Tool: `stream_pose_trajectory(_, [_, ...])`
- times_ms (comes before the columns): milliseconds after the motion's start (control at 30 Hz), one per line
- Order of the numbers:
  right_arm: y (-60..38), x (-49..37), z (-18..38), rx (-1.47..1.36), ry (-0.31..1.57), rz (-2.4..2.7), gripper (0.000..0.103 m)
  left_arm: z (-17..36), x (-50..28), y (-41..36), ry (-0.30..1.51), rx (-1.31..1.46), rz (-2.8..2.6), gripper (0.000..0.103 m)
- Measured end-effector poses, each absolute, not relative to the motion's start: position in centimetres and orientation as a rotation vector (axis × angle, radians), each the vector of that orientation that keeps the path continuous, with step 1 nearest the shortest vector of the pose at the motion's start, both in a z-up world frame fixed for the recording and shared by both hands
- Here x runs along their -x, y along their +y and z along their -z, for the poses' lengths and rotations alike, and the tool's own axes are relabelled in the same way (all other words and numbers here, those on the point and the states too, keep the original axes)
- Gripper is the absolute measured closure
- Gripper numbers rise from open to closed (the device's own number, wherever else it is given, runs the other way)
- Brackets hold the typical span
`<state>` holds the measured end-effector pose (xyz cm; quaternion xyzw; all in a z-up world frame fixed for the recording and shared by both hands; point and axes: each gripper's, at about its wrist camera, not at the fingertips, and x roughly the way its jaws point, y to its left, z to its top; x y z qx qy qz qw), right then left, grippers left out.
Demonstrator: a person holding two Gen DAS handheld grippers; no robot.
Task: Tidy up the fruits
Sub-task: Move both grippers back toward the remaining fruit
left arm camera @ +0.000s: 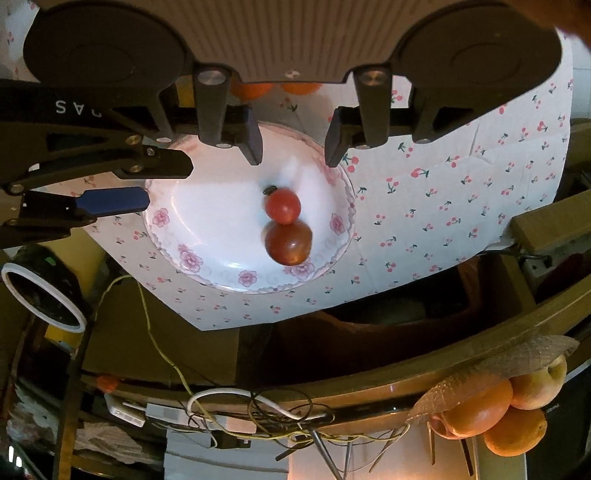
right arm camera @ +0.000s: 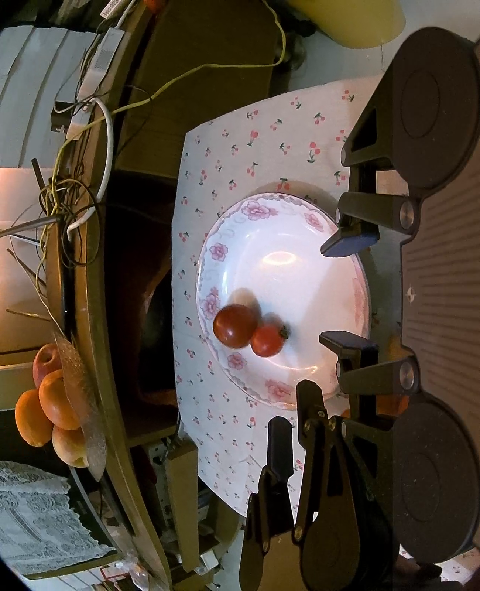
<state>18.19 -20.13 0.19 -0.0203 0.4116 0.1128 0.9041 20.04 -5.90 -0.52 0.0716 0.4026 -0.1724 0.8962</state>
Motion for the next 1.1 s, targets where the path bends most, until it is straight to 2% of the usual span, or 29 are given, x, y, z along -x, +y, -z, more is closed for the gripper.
stream_pose_trajectory(233, [-19.8,-16.9,-0.5,0.046,0.854,-0.261,0.052,-0.1,-18.3,-4.6,0.827,-0.145,0.359,0.06])
stream_pose_trajectory(567, [-19.5,-15.1,0.4,0.06,0.898,-0.291,0.052,-0.3,-15.6,-2.4,0.835,-0.154,0.364,0.059])
stream_pose_trajectory(1100, [-15.9,-12.9,1.4,0.109,0.944,-0.42,0.052,1.5,-12.2,5.9,0.852,-0.157,0.226,0.055])
